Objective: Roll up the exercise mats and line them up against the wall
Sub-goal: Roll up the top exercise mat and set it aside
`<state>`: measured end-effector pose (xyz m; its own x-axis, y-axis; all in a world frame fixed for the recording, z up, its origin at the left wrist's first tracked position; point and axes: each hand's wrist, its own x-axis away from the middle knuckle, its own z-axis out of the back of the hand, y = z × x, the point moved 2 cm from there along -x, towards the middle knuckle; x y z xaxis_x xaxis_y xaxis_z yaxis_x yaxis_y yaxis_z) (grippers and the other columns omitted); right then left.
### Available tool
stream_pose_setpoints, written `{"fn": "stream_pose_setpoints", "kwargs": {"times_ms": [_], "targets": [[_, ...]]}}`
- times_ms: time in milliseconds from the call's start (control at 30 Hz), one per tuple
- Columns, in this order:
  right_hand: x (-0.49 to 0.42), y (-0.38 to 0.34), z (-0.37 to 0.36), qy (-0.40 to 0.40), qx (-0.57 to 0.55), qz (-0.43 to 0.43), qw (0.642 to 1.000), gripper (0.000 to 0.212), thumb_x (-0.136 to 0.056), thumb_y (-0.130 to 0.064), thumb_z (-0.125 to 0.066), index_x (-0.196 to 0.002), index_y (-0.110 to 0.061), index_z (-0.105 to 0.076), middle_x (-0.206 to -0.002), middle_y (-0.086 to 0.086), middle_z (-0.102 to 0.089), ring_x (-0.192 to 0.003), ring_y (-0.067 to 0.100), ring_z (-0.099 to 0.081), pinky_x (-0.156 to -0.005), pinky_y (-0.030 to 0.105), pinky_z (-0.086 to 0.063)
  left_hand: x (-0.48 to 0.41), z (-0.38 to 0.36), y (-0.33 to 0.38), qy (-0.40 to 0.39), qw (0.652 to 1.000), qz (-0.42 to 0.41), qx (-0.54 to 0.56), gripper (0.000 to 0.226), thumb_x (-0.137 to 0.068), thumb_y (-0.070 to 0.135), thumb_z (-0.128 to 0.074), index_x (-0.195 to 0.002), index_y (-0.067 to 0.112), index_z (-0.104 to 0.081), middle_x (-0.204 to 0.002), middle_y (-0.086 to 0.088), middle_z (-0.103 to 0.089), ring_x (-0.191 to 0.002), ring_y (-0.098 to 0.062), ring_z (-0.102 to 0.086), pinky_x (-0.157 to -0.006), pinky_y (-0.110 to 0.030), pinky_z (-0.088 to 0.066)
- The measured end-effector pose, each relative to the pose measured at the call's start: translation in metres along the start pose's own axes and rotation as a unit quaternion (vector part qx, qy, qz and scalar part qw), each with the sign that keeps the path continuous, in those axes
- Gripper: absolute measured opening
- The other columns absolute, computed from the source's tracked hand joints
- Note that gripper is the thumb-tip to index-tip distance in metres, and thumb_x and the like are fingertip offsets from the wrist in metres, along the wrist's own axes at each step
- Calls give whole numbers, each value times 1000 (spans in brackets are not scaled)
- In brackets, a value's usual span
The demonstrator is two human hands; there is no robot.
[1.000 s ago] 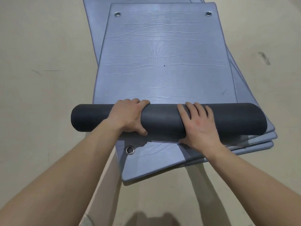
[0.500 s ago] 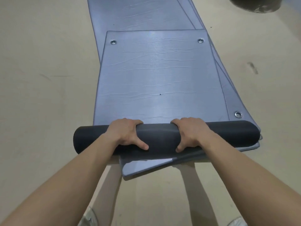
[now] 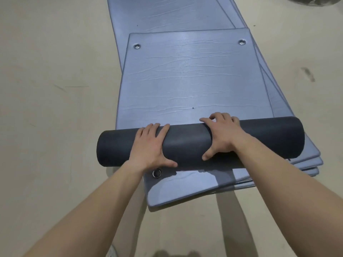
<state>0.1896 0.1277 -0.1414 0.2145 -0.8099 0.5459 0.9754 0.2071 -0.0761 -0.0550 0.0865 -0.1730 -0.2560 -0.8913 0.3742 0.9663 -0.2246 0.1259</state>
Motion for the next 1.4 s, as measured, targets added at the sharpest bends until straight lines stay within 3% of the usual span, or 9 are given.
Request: {"fn": "stream_pose_setpoints", "kwargs": {"times_ms": [200, 400, 533, 633, 800, 867, 1067, 1267, 1400], "targets": [[13, 1, -52, 178, 91, 17, 980, 141, -41, -65, -90, -157, -20, -24, -157, 13, -36, -145, 38, -31, -118, 61, -22, -42, 21, -16, -46, 997, -45, 44, 135, -51, 95, -65, -161, 28, -25, -158, 1, -41, -142, -24, -39, -121, -45, -26], [-2, 7, -20, 141, 102, 39, 984, 119, -48, -70, -76, -150, -28, -31, -143, 3, -49, -125, 30, -51, -109, 46, -36, -21, 10, -5, 57, 996, -2, -62, 124, -49, 90, -64, -153, 33, -28, -151, 2, -45, -134, -27, -46, -113, -48, -32], [18, -3, -7, 2, 34, 42, 999, 113, -47, -69, -80, -145, -33, -35, -125, -3, -57, -107, 26, -60, -87, 38, -47, -14, 29, -5, -70, 997, -20, -6, 115, -45, 87, -71, -143, 38, -40, -126, 7, -59, -110, -24, -59, -92, -41, -46], [54, -11, -24, -101, -19, 32, 994, 120, -47, -71, -82, -150, -34, -32, -127, -5, -56, -112, 25, -59, -91, 39, -48, 9, 26, -2, -208, 977, -36, 37, 111, -43, 83, -80, -138, 42, -43, -123, 12, -63, -108, -20, -59, -94, -42, -51], [92, -36, -63, 74, 54, -8, 996, 123, -59, -75, -75, -157, -28, -16, -150, 2, -41, -135, 29, -41, -116, 50, -28, 10, 34, 1, -246, 965, -24, 92, 112, -49, 75, -88, -146, 44, -42, -136, 11, -59, -117, -20, -55, -105, -44, -46], [91, -39, -64, 87, 62, -3, 994, 120, -60, -75, -74, -155, -29, -19, -149, 1, -42, -134, 28, -42, -114, 49, -29, 15, 33, 1, -213, 974, -22, 69, 116, -51, 79, -84, -151, 42, -37, -141, 9, -56, -122, -22, -56, -106, -44, -46], [41, -19, 2, -58, -51, 30, 997, 125, -46, -77, -83, -153, -35, -34, -137, -6, -56, -120, 24, -56, -97, 43, -49, 45, 9, -2, 137, 991, 3, 6, 80, -86, 83, -30, -145, 33, -50, -145, -2, -54, -135, -28, -47, -117, -48, -30], [46, -5, -12, 175, 17, 7, 984, 117, -61, -89, -64, -155, -25, -35, -154, 7, -43, -141, 30, -37, -118, 46, -29, -28, 19, -23, 84, 994, -1, 72, 68, -94, 77, -26, -141, 40, -57, -140, 2, -60, -130, -25, -51, -112, -44, -28], [34, -2, -38, 161, 110, 2, 981, 150, -45, -88, -76, -162, -21, -9, -166, 14, -18, -153, 37, -15, -123, 57, -11, -48, 24, -9, 133, 983, 60, 109, 54, -99, 68, -37, -137, 39, -63, -141, 0, -59, -132, -26, -50, -114, -46, -26]]}}
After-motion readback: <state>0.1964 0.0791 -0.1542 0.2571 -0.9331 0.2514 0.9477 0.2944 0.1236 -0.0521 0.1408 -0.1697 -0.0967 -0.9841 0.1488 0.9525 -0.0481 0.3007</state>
